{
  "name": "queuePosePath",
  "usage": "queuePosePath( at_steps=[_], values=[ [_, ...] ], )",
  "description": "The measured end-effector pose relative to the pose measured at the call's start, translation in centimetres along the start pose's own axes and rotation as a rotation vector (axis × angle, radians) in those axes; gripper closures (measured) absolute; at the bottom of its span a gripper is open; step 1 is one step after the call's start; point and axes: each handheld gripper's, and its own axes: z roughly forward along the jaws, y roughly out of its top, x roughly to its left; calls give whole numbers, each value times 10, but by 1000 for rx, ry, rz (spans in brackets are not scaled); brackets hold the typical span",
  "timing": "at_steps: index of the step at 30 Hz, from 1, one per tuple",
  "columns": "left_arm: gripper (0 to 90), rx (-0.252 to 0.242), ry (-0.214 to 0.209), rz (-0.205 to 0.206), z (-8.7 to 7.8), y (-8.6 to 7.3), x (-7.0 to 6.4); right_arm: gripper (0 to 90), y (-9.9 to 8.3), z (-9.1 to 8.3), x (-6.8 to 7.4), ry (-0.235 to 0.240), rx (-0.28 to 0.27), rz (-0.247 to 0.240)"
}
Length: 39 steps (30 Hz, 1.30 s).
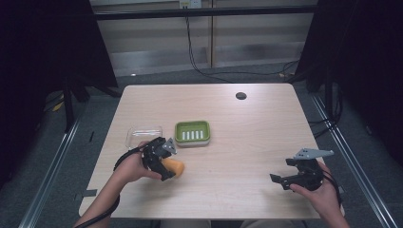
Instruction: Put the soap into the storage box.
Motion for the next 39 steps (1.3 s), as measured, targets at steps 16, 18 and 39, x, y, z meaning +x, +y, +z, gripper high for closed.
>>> queuePosePath(
  at_steps=[16,18,39],
  values=[
    [184,90,-36,-3,13,-2,5,84,-1,1,0,4,-1,8],
    [235,107,-29,-19,13,-2,4,84,-1,1,0,5,-2,6],
    [487,178,-76,-76,16,16,0,85,-2,4,0,6,5,4]
  ],
)
